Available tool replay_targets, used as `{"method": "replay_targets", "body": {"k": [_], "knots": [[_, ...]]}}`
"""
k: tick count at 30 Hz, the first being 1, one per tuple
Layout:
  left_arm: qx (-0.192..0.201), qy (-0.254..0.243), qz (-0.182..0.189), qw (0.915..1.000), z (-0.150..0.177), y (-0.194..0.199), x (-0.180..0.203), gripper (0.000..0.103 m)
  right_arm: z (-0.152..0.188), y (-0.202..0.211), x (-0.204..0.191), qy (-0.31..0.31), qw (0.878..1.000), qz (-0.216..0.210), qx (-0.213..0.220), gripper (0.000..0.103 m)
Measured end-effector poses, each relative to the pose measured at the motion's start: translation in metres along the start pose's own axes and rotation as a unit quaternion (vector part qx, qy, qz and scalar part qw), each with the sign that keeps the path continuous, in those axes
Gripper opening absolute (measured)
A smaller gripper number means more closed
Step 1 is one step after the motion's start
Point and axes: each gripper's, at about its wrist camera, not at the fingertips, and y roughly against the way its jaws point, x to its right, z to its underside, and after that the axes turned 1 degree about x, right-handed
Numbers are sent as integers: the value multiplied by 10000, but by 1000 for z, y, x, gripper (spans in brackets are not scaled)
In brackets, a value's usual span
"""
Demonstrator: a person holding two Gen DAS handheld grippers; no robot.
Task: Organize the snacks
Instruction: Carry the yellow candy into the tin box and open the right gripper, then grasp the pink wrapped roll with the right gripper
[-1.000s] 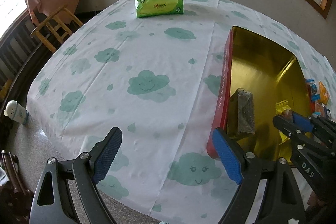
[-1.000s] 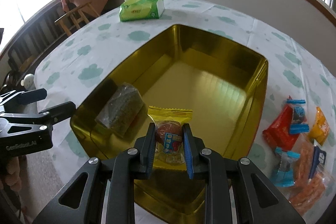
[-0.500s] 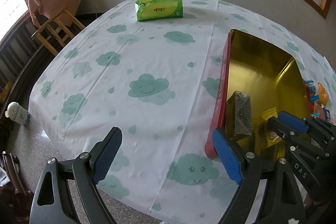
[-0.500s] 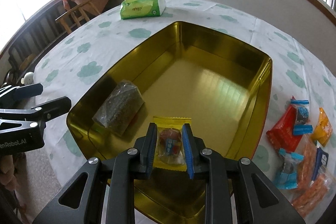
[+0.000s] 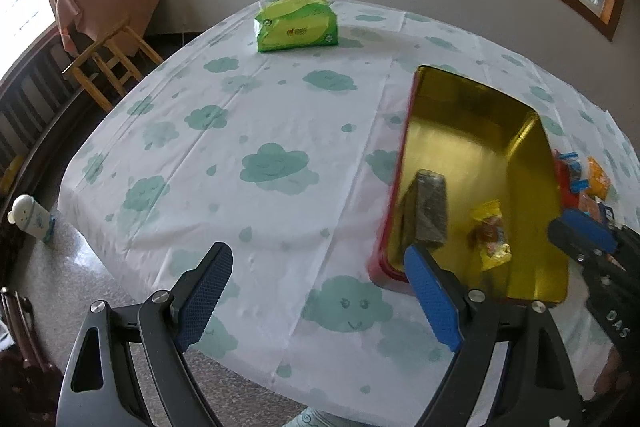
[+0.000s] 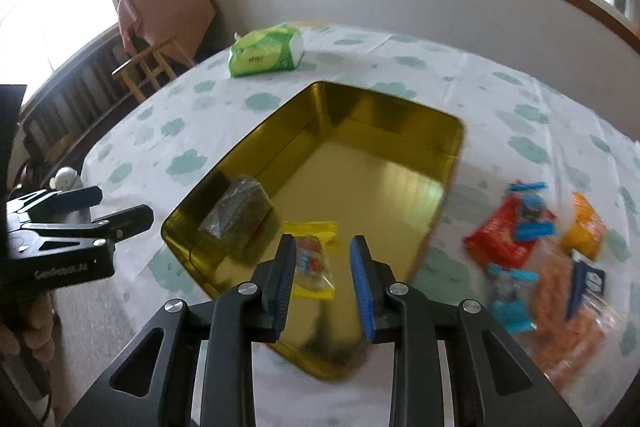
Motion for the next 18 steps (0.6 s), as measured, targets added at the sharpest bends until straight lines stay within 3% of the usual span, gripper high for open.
{"method": "replay_targets", "body": {"k": [9, 14, 18], "knots": [[159, -260, 197, 9993, 14, 24, 28, 86, 43, 68, 64, -313, 9969, 696, 166, 34], [168, -471, 381, 9980, 24, 31, 50, 86, 75, 93, 109, -400, 9931, 1102, -68, 38], [123, -687, 482, 9964, 32, 33, 70, 86, 98, 95, 136, -388, 9917, 1179, -343, 40]]}}
